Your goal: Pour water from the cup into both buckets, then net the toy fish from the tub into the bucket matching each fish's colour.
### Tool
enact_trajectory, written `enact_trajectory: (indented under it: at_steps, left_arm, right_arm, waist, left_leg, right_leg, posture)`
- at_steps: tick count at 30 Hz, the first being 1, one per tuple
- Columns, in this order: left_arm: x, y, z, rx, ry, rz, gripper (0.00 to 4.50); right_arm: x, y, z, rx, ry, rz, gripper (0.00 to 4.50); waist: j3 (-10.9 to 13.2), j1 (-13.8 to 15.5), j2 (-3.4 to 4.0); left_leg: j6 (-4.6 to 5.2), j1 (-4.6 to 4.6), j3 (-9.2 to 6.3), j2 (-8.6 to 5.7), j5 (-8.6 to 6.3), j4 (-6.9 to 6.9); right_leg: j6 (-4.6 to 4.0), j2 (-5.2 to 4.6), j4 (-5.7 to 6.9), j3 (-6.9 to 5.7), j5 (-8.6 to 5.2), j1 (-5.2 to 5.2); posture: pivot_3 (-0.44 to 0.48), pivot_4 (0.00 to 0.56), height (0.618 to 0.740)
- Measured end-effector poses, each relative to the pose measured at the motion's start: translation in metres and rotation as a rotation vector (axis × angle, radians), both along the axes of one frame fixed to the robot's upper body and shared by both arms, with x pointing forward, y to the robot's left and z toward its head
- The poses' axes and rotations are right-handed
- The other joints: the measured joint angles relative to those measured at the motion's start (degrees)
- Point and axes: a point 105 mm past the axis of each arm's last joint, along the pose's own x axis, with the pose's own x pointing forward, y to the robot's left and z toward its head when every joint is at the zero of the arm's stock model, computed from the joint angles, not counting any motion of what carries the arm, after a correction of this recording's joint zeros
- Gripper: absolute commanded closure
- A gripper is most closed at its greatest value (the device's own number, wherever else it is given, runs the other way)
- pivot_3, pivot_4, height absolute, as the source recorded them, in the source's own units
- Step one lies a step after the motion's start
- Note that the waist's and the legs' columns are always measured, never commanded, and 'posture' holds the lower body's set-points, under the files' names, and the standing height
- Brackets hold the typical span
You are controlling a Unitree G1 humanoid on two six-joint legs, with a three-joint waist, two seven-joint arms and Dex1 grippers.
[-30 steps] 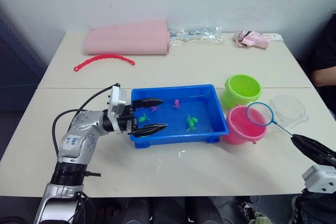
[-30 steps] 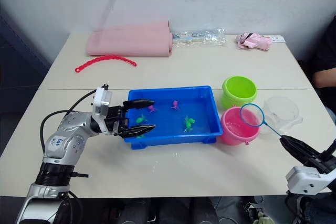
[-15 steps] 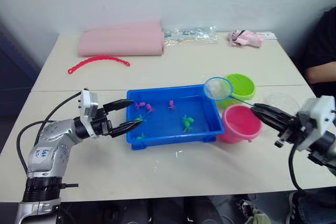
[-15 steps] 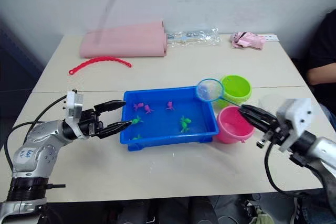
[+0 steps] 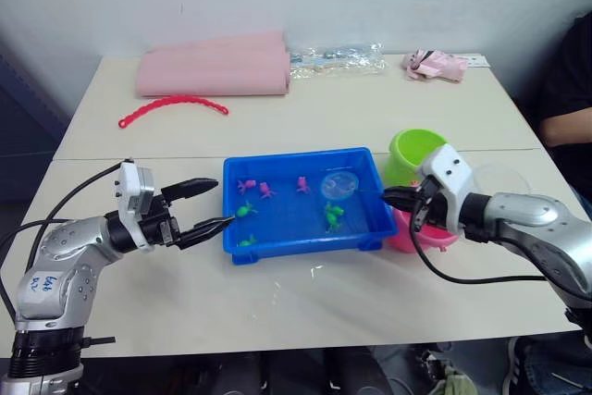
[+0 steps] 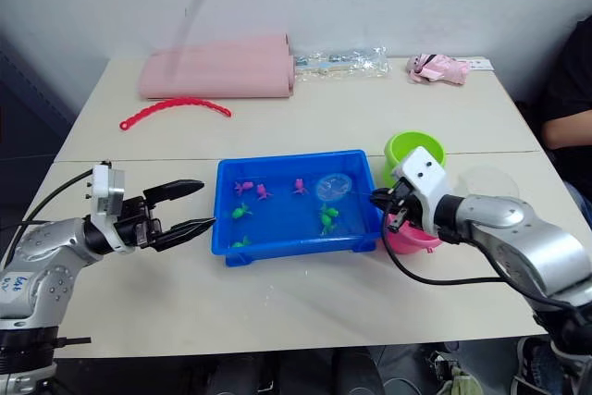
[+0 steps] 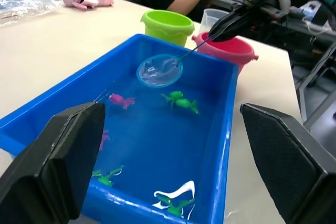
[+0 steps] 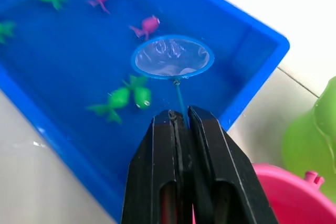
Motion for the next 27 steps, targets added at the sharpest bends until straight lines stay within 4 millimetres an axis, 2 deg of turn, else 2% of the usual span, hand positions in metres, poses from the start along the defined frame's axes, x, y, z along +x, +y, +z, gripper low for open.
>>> enact_trajectory:
  at_steps: [6, 16, 23, 27]
  left_arm:
    - [-0.002, 0.004, 0.000, 0.015, 0.010, 0.012, 0.02]
    - [-0.005, 0.008, 0.006, 0.040, -0.012, 0.029, 0.02]
    - [-0.005, 0.010, 0.004, 0.054, 0.000, 0.038, 0.02]
    - [-0.005, 0.013, 0.007, 0.064, -0.006, 0.045, 0.02]
  right_arm:
    - [0.014, 0.021, -0.017, -0.045, 0.025, 0.044, 4.50]
    - [0.027, 0.057, -0.019, 0.058, -0.028, 0.095, 4.50]
    - [0.024, 0.064, -0.022, 0.172, -0.054, 0.125, 4.50]
    - [0.018, 0.057, -0.022, 0.213, -0.073, 0.133, 4.50]
  waist:
    - [0.0, -0.1, 0.00]
    - [0.0, -0.1, 0.00]
    - [0.0, -0.1, 0.00]
    - [0.0, -0.1, 0.00]
  left_leg:
    - [0.06, -0.10, 0.12, -0.06, 0.06, 0.11]
    - [0.05, -0.10, 0.11, -0.09, 0.07, 0.07]
    - [0.05, -0.10, 0.10, -0.10, 0.07, 0.07]
    - [0.05, -0.10, 0.10, -0.10, 0.07, 0.07]
  right_leg:
    - [0.01, -0.05, 0.35, -0.22, 0.00, -0.19]
    - [0.01, -0.07, 0.52, -0.24, 0.00, -0.20]
    - [0.02, -0.05, 0.57, -0.26, 0.00, -0.20]
    - [0.01, -0.06, 0.59, -0.25, 0.00, -0.20]
  posture:
    - [0.000, 0.150, 0.740]
    - [0.000, 0.150, 0.740]
    - [0.000, 0.150, 0.740]
    - [0.000, 0.150, 0.740]
